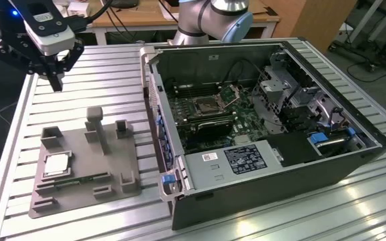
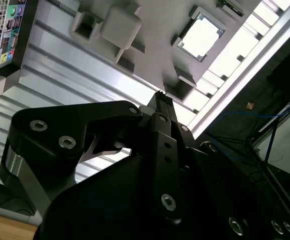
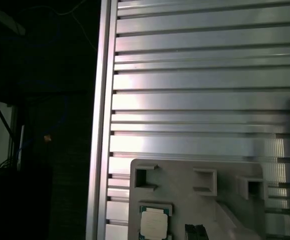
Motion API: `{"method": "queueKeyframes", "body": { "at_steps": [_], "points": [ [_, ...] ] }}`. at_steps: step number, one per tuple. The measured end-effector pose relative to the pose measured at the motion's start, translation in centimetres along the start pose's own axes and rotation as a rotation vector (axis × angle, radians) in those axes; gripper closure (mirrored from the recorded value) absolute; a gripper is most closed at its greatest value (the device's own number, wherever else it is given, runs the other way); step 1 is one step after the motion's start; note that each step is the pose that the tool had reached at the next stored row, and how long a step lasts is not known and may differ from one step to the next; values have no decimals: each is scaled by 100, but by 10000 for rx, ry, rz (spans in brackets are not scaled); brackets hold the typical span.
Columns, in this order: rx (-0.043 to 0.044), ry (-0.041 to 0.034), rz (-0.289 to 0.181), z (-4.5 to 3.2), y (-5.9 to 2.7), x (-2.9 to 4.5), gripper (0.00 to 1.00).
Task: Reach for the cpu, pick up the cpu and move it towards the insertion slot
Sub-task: 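Reach for the cpu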
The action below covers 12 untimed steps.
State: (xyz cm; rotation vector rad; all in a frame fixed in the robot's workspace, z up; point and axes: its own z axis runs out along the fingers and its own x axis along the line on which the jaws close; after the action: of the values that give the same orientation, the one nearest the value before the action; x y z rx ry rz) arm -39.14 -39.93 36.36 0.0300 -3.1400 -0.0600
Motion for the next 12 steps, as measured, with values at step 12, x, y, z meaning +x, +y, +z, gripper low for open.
{"method": "queueKeyframes", "body": {
  "at_steps": [12],
  "points": [
    [-1,0,0,1,1,22,89]
  ]
}}
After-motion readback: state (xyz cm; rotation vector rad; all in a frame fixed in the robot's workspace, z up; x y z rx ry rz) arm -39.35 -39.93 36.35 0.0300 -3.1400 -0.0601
